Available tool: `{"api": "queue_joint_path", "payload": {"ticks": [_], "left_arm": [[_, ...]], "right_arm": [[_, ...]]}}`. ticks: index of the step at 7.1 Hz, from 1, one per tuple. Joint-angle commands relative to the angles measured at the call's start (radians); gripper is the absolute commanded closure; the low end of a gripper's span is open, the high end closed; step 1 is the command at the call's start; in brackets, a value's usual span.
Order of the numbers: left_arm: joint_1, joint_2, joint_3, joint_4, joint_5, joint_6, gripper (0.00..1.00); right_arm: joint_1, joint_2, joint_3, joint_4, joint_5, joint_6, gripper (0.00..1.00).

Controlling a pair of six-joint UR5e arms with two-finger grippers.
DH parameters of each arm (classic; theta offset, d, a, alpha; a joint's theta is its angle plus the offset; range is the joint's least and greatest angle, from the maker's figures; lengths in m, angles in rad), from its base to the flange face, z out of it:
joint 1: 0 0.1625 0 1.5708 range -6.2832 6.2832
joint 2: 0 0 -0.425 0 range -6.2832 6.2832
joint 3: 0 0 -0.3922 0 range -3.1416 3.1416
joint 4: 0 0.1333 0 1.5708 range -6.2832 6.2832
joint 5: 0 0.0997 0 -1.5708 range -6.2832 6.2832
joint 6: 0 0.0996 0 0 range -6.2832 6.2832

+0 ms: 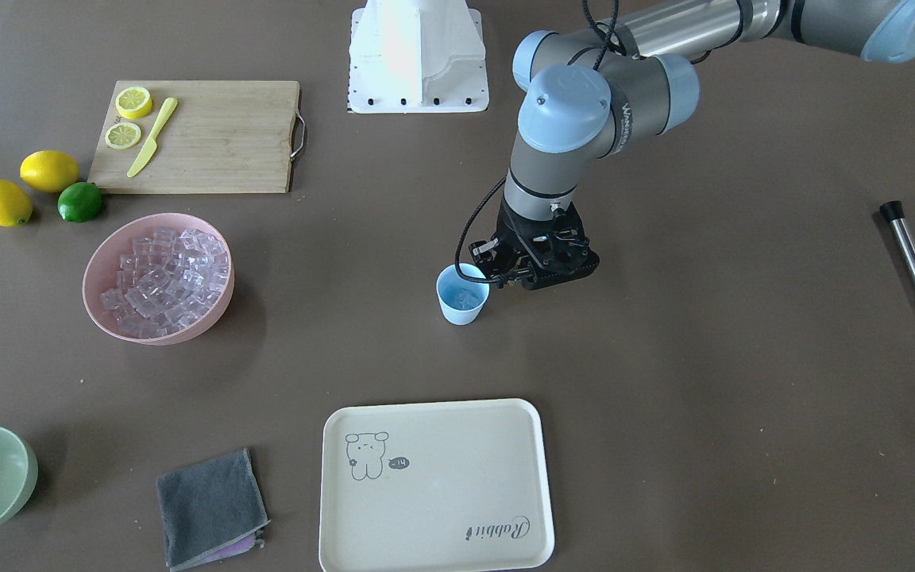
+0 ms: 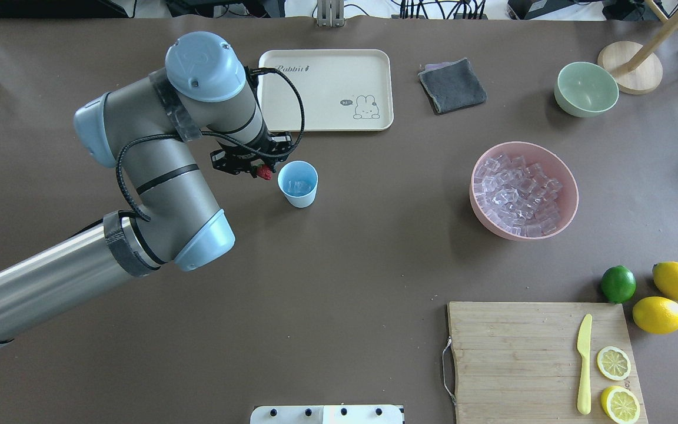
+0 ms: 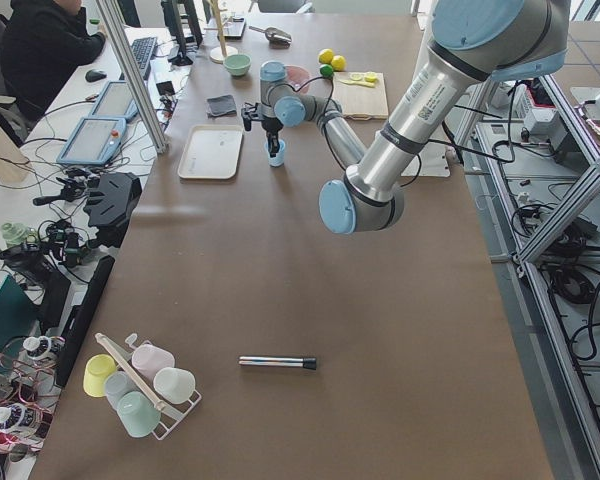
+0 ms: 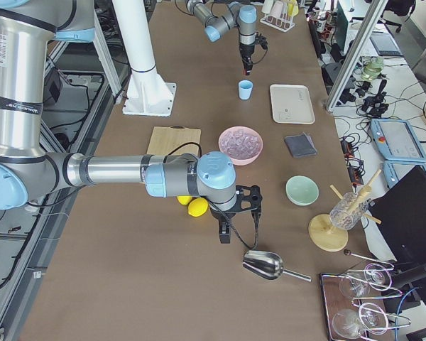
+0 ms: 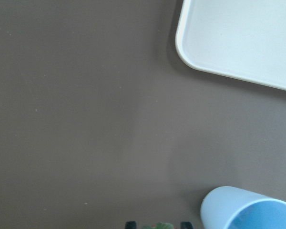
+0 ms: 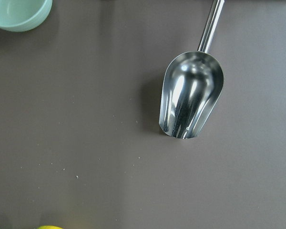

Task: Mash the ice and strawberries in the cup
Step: 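Open the left gripper to drop the strawberry into the cup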

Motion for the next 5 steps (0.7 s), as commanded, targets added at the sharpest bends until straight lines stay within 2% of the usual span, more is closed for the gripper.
{"api": "queue_joint_path", "payload": {"ticks": [1, 3, 4, 5], "left_arm": [[0.020, -0.096, 0.059, 0.021, 0.040, -0.058, 0.70], [0.032, -0.099, 0.078, 0.011, 0.061, -0.054, 0.69], [0.034, -0.095, 0.075, 0.011, 0.061, -0.054, 0.63], [0.034, -0.093, 0.073, 0.009, 0.061, -0.058, 0.02]], "right_arm": [[0.003, -0.009, 0.004, 0.001, 0.000, -0.006, 0.00], [0.004, -0.007, 0.004, 0.001, -0.002, -0.004, 0.00], [0.004, -0.009, 0.004, 0.001, -0.002, -0.004, 0.00], [0.004, -0.009, 0.004, 0.001, -0.002, -0.004, 0.00]]}}
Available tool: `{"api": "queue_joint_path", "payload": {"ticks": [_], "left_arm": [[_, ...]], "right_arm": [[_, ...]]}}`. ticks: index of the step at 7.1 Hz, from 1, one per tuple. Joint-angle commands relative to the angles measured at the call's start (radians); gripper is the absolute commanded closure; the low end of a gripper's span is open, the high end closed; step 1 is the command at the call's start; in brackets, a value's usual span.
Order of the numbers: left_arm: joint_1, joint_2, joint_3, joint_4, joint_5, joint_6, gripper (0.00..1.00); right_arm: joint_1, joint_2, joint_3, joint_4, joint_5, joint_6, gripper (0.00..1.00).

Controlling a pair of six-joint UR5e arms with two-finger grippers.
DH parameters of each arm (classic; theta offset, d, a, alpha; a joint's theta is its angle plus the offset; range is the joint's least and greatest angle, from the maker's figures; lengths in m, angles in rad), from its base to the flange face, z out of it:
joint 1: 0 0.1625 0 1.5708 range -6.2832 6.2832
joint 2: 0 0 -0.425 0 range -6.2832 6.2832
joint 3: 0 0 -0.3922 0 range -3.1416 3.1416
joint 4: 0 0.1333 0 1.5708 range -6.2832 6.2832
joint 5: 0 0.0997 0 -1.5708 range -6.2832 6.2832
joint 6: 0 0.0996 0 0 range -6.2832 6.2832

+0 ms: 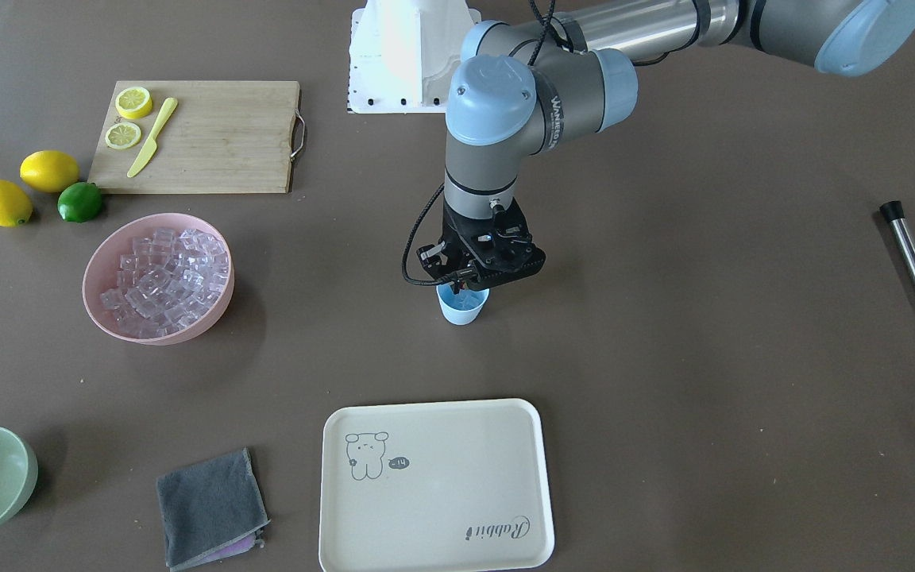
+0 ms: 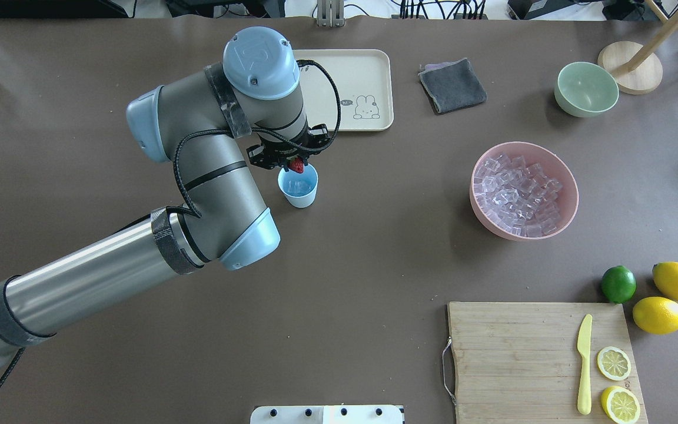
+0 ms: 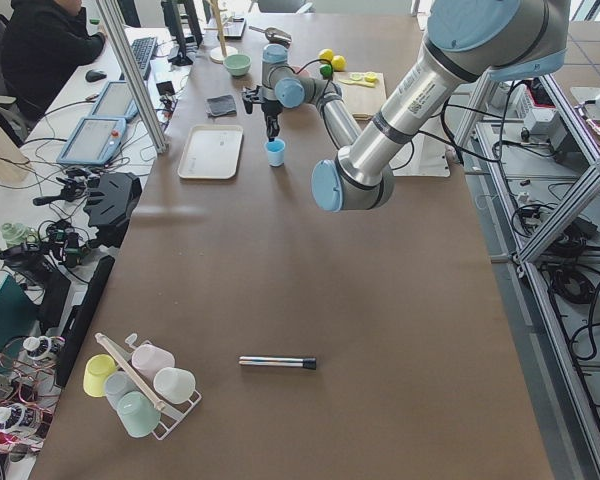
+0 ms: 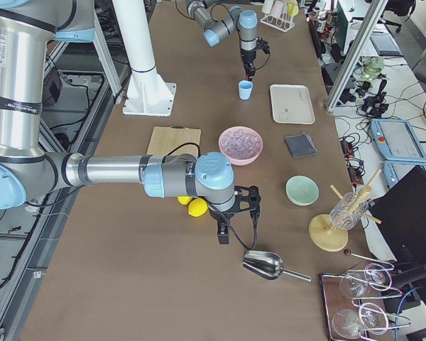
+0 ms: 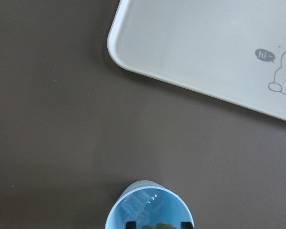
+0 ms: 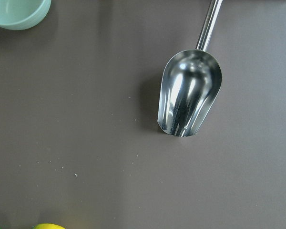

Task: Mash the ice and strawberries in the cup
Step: 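Open the left gripper to drop the strawberry into the cup, then withdraw the left arm to the table edge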

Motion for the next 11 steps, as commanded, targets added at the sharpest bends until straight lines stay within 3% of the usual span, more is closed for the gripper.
{"api": "queue_joint_path", "payload": {"ticks": [1, 2, 3, 5, 6, 8, 9, 11], "left_arm": [[0.000, 0.004, -0.006, 0.001, 0.001, -0.005, 0.02], [-0.002, 0.008, -0.016, 0.003, 0.000, -0.005, 0.02], [-0.005, 0.089, -0.097, 0.004, -0.007, -0.002, 0.02], [-0.096, 0.378, -0.299, -0.002, -0.072, 0.127, 0.02], [-0.176, 0.519, -0.314, -0.053, -0.121, 0.279, 0.02], [-0.322, 0.826, -0.259, -0.365, -0.173, 0.538, 0.02], [-0.420, 0.899, -0.166, -0.481, -0.247, 0.678, 0.02], [-0.593, 0.935, 0.064, -0.610, -0.315, 0.947, 0.02]], "right_arm": [[0.000, -0.001, 0.002, 0.000, 0.001, -0.002, 0.00], [0.000, 0.001, 0.002, 0.000, 0.001, -0.002, 0.00], [0.000, 0.001, 0.003, 0.000, 0.001, -0.002, 0.00], [0.000, 0.004, 0.003, 0.000, 0.001, -0.002, 0.00], [0.000, 0.004, 0.003, 0.000, 0.001, -0.002, 0.00], [0.000, -0.002, 0.025, 0.000, 0.001, -0.002, 0.00], [0.000, -0.001, 0.025, 0.000, 0.001, -0.002, 0.00], [0.000, -0.001, 0.028, 0.000, 0.001, -0.002, 0.00]]}}
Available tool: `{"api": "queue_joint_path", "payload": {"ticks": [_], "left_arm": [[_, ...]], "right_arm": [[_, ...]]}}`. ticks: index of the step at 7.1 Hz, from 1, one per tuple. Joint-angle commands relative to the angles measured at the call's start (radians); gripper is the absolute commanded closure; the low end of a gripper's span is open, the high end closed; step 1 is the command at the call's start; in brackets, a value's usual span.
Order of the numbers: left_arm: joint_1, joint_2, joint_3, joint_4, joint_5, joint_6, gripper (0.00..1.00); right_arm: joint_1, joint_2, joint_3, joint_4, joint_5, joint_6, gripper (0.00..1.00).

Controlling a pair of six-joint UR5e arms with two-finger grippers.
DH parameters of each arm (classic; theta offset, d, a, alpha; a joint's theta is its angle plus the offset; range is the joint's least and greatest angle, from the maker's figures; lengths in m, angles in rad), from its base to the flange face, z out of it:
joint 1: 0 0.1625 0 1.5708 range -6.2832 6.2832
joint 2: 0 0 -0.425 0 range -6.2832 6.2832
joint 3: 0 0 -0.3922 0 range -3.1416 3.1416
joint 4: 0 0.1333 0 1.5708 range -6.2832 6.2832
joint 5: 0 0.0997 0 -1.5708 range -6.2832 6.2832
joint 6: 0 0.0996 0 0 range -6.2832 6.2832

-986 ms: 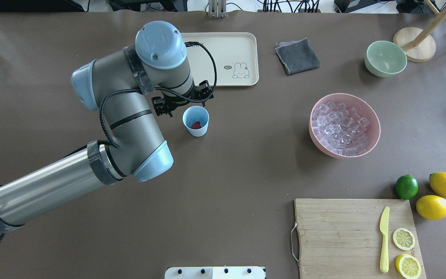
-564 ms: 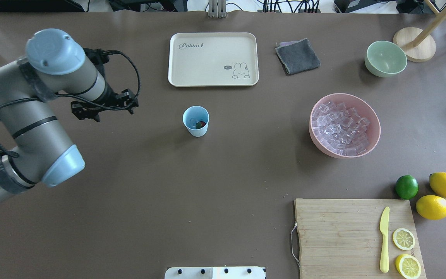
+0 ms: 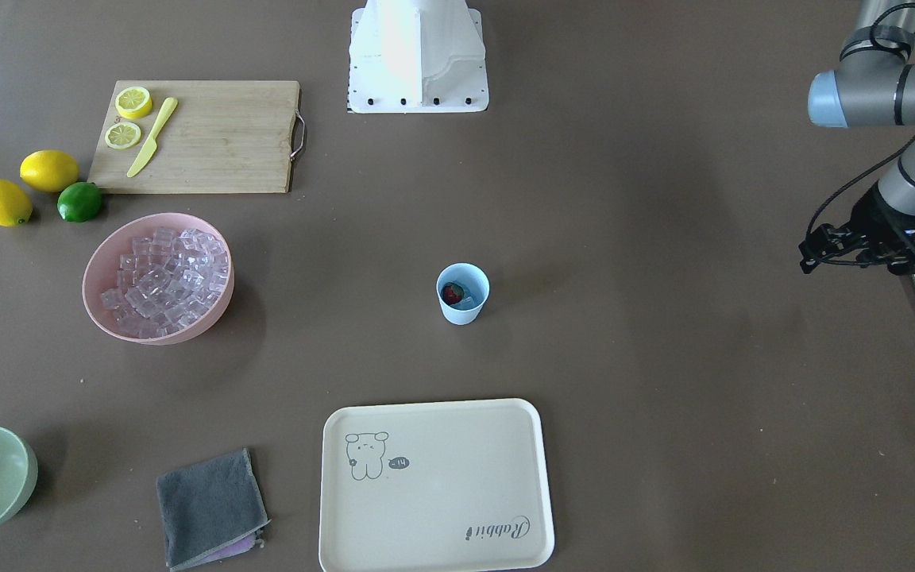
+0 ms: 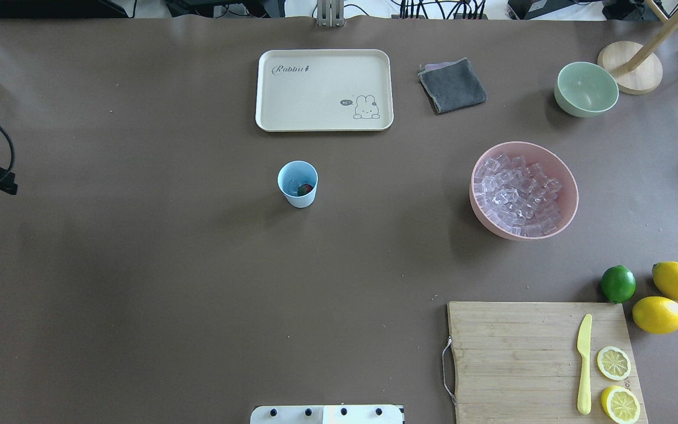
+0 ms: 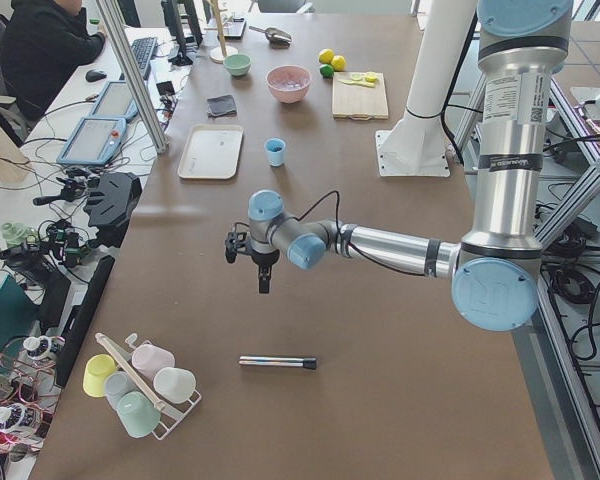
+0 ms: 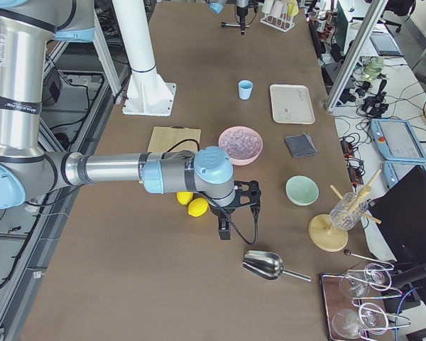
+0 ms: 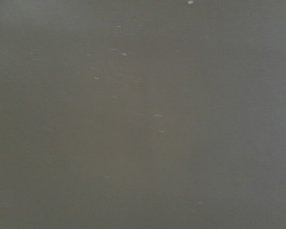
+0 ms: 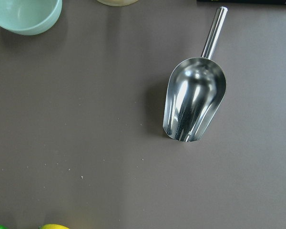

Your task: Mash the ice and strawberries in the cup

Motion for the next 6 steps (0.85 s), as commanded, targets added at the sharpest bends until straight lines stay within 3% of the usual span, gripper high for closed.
{"api": "queue_joint_path", "payload": {"ticks": [1, 4, 6], "left_arm": [[-0.153, 0.032, 0.209, -0.126, -0.092, 0.211, 0.02], [-0.161, 0.070, 0.239, -0.171, -0.089, 0.213, 0.04], [-0.160, 0.073, 0.332, -0.281, -0.085, 0.214, 0.05]], "right_arm": [[0.008, -0.001, 0.004, 0.000, 0.000, 0.000, 0.00], [0.008, -0.005, 0.007, 0.000, 0.000, 0.000, 0.00], [0.008, -0.006, 0.007, 0.000, 0.000, -0.001, 0.00]]}}
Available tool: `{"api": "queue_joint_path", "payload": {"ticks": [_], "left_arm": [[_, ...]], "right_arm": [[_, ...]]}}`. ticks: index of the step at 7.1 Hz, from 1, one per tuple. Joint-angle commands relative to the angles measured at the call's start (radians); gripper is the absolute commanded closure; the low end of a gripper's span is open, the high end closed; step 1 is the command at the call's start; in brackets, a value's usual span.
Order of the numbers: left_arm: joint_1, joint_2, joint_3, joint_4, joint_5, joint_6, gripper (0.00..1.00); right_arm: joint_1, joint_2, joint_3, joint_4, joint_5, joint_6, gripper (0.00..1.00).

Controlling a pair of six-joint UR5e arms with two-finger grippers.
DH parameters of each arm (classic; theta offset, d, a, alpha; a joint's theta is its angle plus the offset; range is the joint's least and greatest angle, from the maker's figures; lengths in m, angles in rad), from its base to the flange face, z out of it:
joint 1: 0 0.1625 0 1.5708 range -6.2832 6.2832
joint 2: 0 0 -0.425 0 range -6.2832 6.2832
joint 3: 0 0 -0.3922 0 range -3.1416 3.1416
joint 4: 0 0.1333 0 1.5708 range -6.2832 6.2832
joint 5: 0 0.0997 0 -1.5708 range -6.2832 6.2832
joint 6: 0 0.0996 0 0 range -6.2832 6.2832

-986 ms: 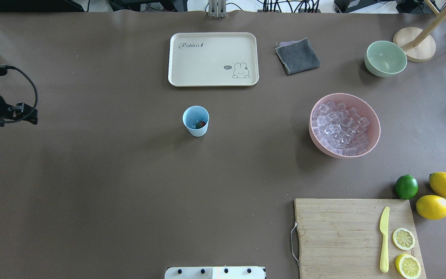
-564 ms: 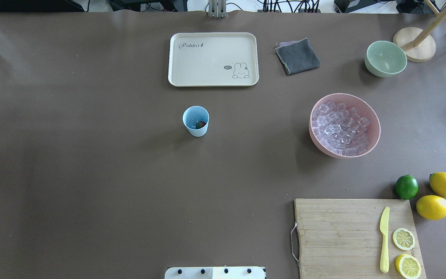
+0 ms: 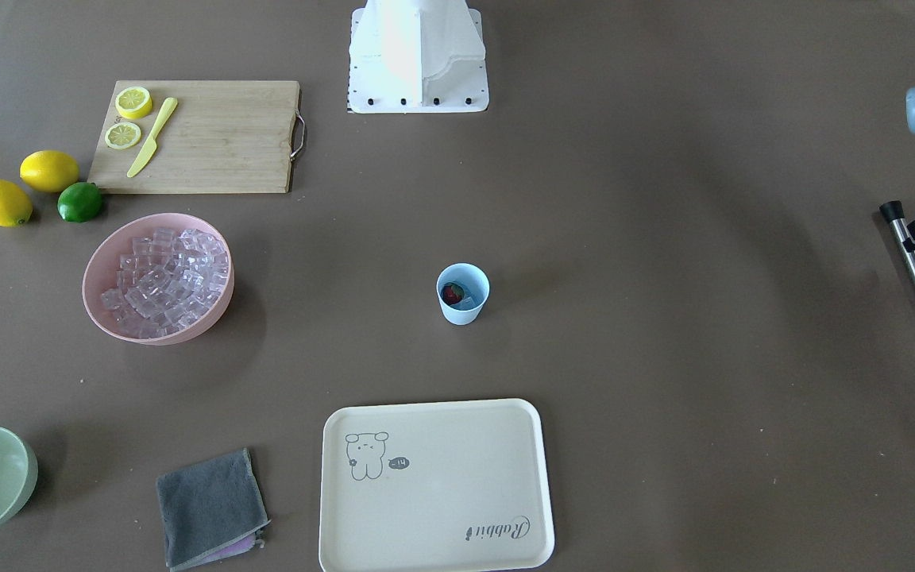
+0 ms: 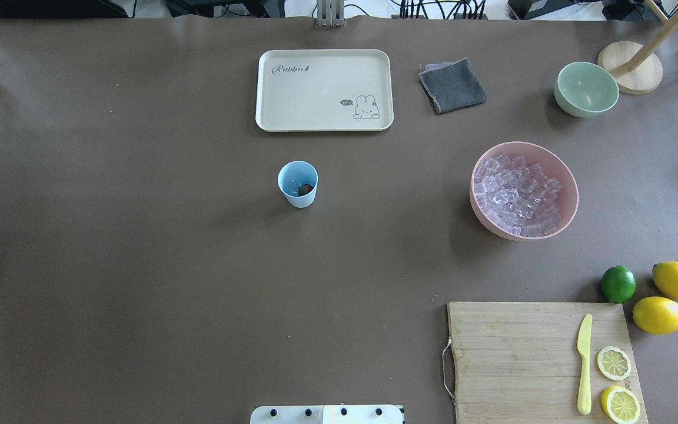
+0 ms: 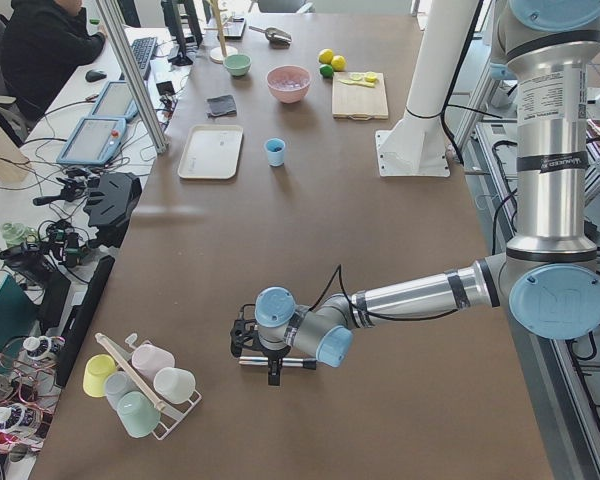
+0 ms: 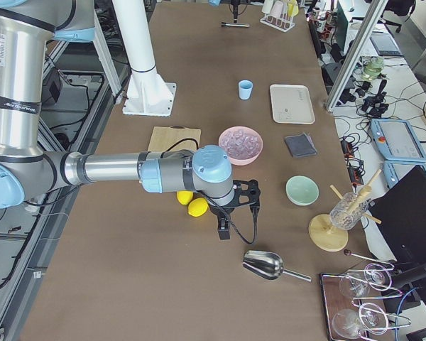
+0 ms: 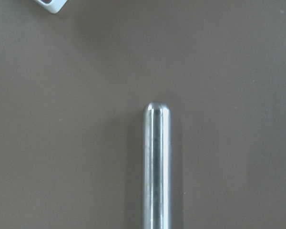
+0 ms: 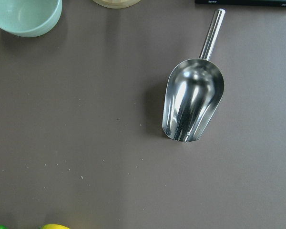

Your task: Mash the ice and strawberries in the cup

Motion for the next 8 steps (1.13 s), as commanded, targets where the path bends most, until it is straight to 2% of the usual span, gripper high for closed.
{"api": "queue_joint_path", "payload": {"ticks": [1, 4, 6, 8], "left_arm": [[0.002, -0.007, 0.067, -0.093, 0.004, -0.009, 0.05], [0.007, -0.028, 0.061, -0.094, 0.004, -0.015, 0.07], [0.011, -0.045, 0.070, -0.091, 0.005, -0.012, 0.14], [0.034, -0.047, 0.069, -0.095, 0.005, -0.011, 0.16]], "right_arm": [[0.000, -0.007, 0.000, 0.000, 0.000, -0.003, 0.00], [0.003, -0.013, 0.000, 0.000, 0.000, -0.004, 0.00], [0.009, -0.018, 0.008, 0.000, 0.000, -0.004, 0.00], [0.011, -0.021, 0.008, 0.000, 0.000, -0.004, 0.00]]}}
